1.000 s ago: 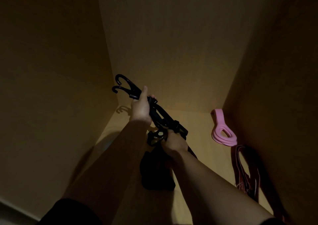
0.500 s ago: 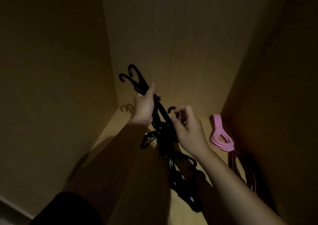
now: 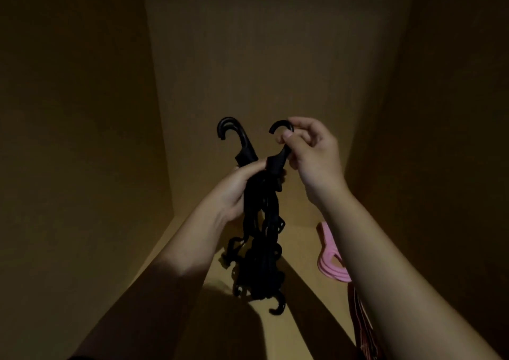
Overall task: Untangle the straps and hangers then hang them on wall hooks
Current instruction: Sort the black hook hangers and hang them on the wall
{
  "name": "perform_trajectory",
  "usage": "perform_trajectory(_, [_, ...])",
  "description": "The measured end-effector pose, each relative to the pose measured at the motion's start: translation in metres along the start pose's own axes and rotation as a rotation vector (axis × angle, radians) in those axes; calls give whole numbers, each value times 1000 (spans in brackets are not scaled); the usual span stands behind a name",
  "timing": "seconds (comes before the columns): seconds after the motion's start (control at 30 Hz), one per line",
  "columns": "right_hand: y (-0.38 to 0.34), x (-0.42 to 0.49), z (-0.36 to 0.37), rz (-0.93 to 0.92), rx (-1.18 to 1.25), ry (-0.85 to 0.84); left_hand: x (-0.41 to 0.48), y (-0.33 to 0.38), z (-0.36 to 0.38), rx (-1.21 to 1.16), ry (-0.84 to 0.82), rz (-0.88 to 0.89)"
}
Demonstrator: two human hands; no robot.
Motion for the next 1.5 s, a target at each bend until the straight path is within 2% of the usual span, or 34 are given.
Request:
perform_trajectory(0.17, [-19,3,7,14,43,-44,-23,14,33,-121,-262,63])
perform_trajectory(0.33, [-14,-13,20,121,97,-107,-48,22,62,-191,-383,78])
perform_trajectory(0.5, [-3,-44,6,253,89,-39,-68,23,76,-231,-313,110])
perform_trajectory(0.63, [8,-110,7,444,293,-180,-89,28,85,-300,-159,117])
perform_trajectory(0.73, [5,-154,-1,452,387,-203,-104,24,83,-377,-6,149])
perform_trajectory(0.8, [0,-173,3,417,340,-313,-112,16,81,-330,66,162])
perform_trajectory(0.93, [5,-208,-9,462,120,-302,-133,1,88,-321,118,124])
perform_trajectory(1.0, [7,-228,-16,459,24,-244,-149,-5,93,-334,123,97])
perform_trajectory(1.1, [3,-264,-23,477,-5,-68,-178,-25,102,-344,90,20])
perform_trajectory(1.27, [8,-354,-29,549,141,110,-236,-86,114,-195,-17,-136])
perform_trajectory(1.37, [0,-416,-40,561,142,267,-292,-131,141,-147,-254,-232])
perform_trajectory(1.5, [-24,-490,-65,569,93,510,-391,-199,199,-134,-619,-489])
Point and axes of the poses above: each hand's wrist, its own x-axis towards the middle knuckle, its own z-axis out of the palm, y = z × x, the point moved 10 cm from there along x, towards the middle knuckle, and after that the axes turned 10 degrees about x, right-handed, at the moved point
